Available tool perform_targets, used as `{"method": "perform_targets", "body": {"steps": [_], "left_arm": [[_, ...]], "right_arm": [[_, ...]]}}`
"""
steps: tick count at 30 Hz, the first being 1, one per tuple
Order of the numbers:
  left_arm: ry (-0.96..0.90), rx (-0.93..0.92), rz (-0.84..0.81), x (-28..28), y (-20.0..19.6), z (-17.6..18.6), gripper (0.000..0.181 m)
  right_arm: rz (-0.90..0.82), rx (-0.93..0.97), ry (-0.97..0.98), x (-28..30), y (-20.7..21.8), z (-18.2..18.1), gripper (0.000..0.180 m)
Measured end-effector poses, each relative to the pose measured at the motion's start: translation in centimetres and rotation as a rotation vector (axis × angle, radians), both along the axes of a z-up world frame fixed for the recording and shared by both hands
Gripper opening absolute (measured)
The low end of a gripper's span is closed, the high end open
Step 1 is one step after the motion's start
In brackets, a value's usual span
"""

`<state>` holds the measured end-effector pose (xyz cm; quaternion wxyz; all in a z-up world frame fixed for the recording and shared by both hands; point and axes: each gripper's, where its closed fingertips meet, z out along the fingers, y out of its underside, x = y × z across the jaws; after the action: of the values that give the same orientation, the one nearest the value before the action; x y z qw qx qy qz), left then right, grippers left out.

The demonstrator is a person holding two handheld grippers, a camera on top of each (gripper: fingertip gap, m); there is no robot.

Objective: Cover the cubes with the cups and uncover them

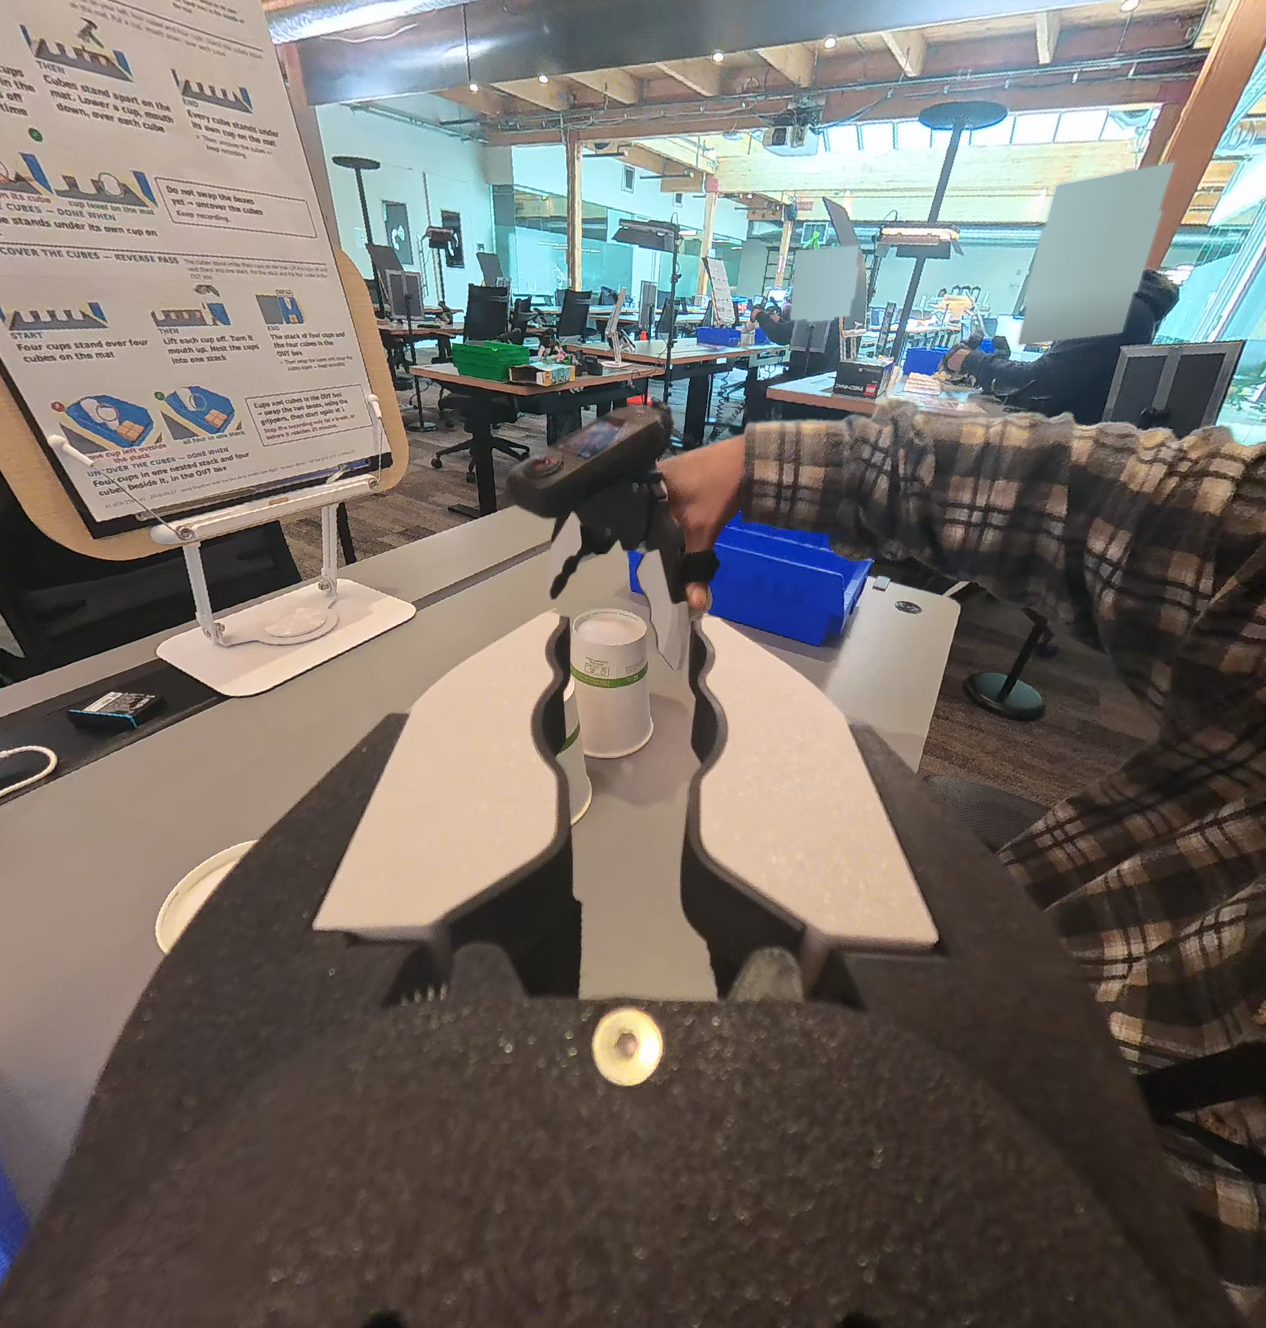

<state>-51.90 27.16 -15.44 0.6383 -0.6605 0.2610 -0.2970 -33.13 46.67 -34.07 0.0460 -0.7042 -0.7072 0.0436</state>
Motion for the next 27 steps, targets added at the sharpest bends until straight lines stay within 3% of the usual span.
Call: {"method": "perform_targets", "body": {"steps": [1, 11, 18, 22, 27], "left_arm": [[0.001, 0.000, 0.000, 0.0, 0.0, 0.0, 0.031], [0.006, -0.009, -0.001, 0.1, 0.1, -0.3, 0.031], [0.008, -0.012, 0.007, 0.0, 0.3, -0.4, 0.031], [0.015, -0.022, 0.004, 0.3, 0.5, -0.7, 0.031], [0.032, -0.041, 0.015, 0.4, 1.4, -1.7, 0.031]], "right_arm": [[-0.001, -0.001, 0.011, 0.0, -0.1, 0.5, 0.146], [-0.023, 0.068, 0.165, 0.3, -0.8, 8.9, 0.146], [-0.086, 0.188, 0.497, 1.4, -2.2, 15.3, 0.146], [-0.121, 0.248, 0.690, 2.0, -3.9, 15.9, 0.146], [-0.228, 0.296, 0.915, 1.6, -5.2, 14.2, 0.146]]}}
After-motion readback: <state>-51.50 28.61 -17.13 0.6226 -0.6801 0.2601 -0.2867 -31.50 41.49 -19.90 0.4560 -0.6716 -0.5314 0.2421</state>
